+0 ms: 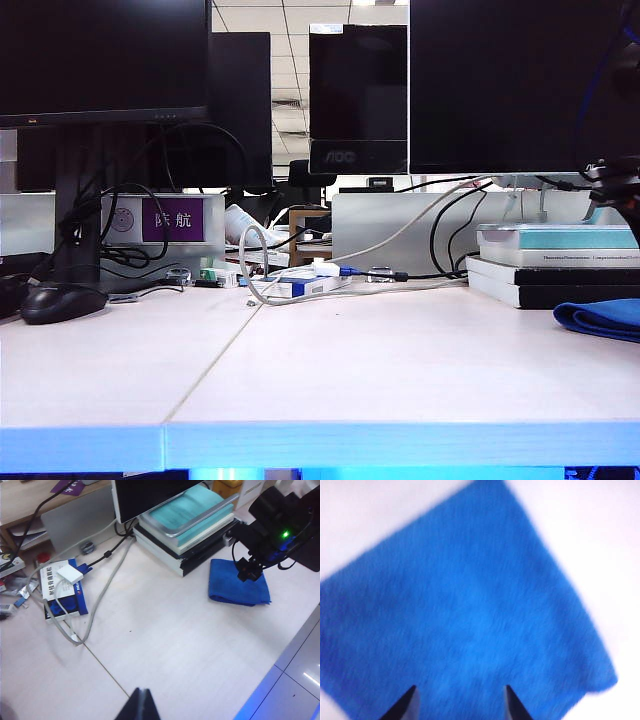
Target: Wipe the table from right to left using the rag.
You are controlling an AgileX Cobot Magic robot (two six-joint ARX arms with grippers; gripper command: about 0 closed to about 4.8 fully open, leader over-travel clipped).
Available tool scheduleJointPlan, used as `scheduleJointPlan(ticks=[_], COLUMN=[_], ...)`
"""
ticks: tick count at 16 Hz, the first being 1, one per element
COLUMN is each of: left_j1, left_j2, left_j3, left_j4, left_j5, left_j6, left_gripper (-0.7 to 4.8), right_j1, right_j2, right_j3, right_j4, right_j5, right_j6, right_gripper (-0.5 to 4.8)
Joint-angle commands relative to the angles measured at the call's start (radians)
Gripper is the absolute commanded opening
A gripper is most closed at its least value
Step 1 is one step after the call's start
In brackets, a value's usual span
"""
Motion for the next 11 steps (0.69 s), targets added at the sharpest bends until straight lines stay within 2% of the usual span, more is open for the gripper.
scheduleJointPlan(ticks=[1,10,11], left_j1=[-0.001,-0.001,-0.001], left_j2=[0.0,0.0,0.0], left_j3=[0.005,0.004,0.004], left_j4=[0.014,0.014,0.015], left_j5=[0.001,0.008,0.008], left_j6=[0.006,0.007,0.007], left_gripper=[-0.05,-0.05,-0.05], right_j1=[-0.001,-0.003,-0.002], right_j2=[0.027,0.159,0.163], right_j3=[0.003,0.003,0.003], right_j4=[0.02,0.062,0.054], right_j5=[0.005,0.039,0.043], right_j6=[-0.006,-0.007,-0.01], right_gripper=[1.98,1.98,1.34])
